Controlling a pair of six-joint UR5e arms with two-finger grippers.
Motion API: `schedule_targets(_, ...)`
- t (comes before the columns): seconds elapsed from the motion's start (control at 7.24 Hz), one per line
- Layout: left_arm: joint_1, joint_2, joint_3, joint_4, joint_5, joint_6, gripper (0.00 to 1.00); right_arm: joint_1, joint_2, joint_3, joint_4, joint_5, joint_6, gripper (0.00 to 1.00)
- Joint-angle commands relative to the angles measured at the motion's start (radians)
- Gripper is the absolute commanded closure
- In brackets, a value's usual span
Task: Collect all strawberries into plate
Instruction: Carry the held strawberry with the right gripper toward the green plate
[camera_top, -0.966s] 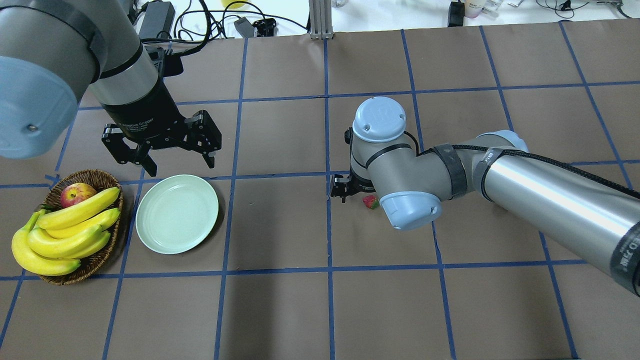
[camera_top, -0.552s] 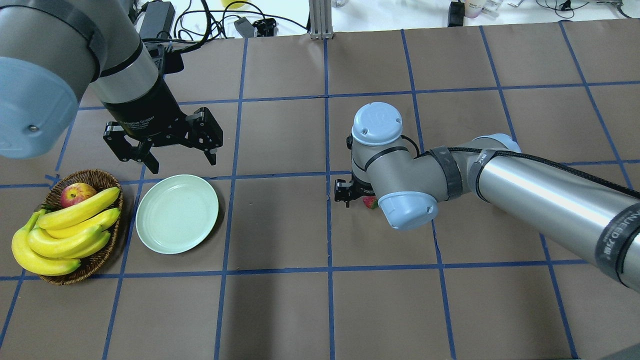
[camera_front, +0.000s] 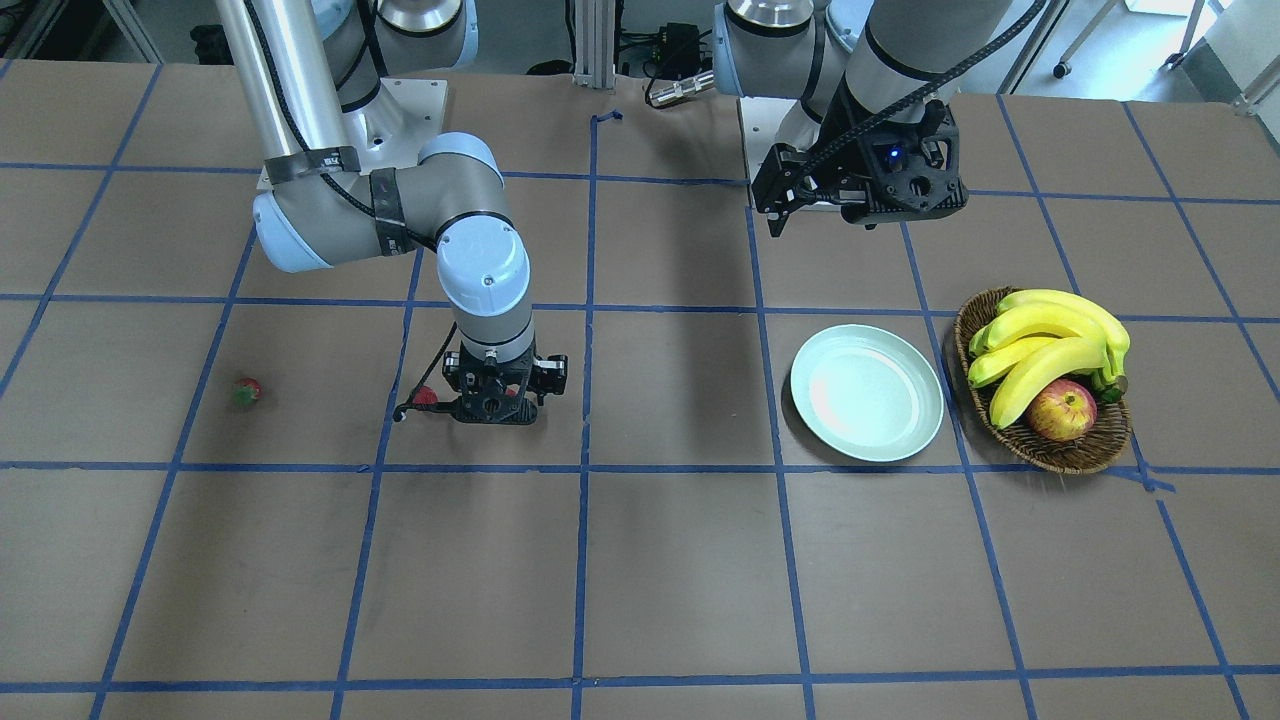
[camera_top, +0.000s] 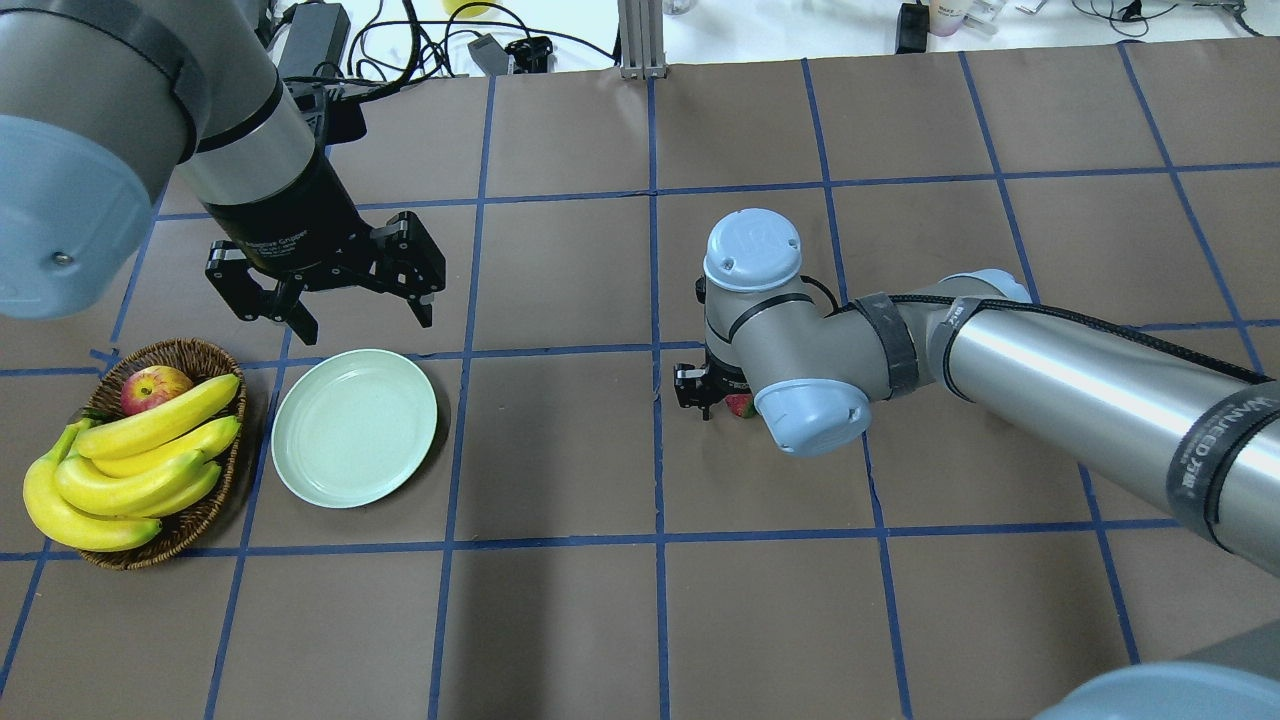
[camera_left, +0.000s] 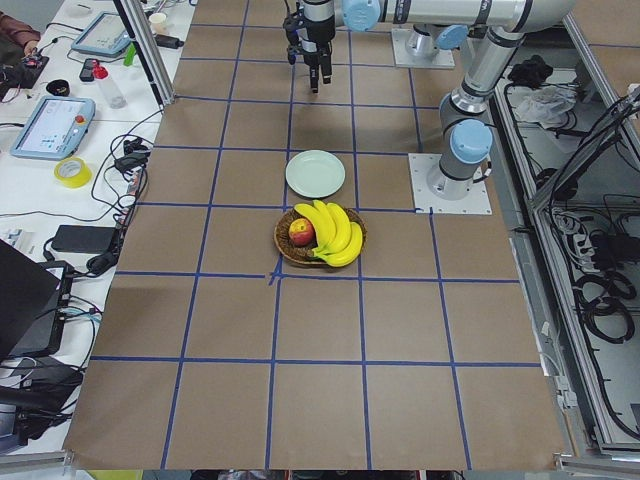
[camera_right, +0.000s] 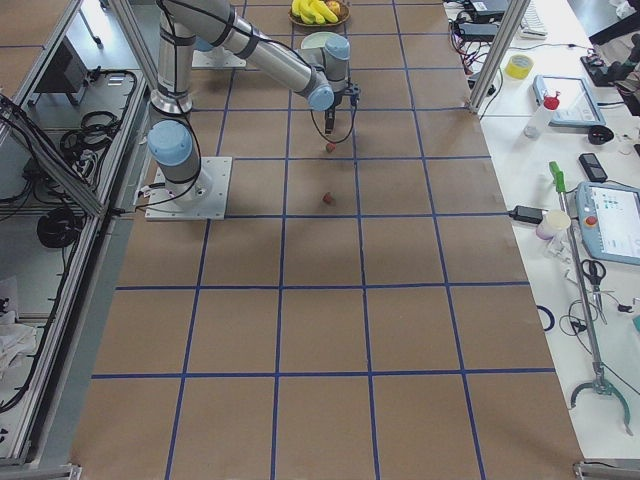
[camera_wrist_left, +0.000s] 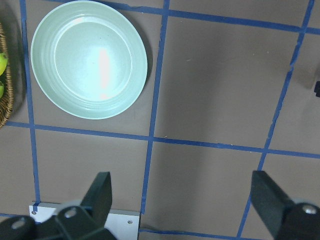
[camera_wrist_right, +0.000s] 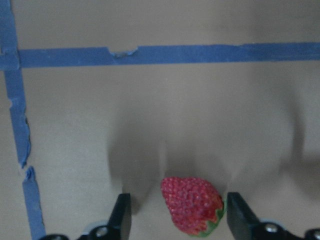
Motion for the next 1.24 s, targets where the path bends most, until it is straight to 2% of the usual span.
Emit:
schedule_targets(0.0, 0.0, 0.0, -0.001, 0.0, -0.001, 0.0, 0.0, -0.016, 0.0, -0.002, -0.001, 0.001, -0.006, 0.97)
schedule_targets(0.28, 0.0, 0.0, 0.001, 0.001, 0.001, 0.0, 0.0, -0.016, -0.01, -0.031, 0.007, 0.018, 0.008, 1.0)
schedule_targets(0.41, 0.0, 0.0, 0.004, 0.001, 0.004, 0.002, 0.0, -0.01, -0.017, -0.062, 0.012, 0.064, 0.061, 1.0)
schedule_targets(0.69, 0.0, -0.001, -0.005, 0.006, 0.004, 0.0, 0.0, 0.026, -0.009, -0.103, 0.009, 0.274, 0.206, 1.0)
schedule_targets(0.97, 0.0, 0.002, -0.002, 0.006, 0.005, 0.0, 0.0, 0.065, 0.034, -0.141, -0.004, 0.433, 0.27, 1.0)
schedule_targets(1.1, 0.0, 0.0, -0.004, 0.006, 0.004, 0.0, 0.0, 0.094, 0.084, -0.189, -0.004, 0.486, 0.275, 1.0)
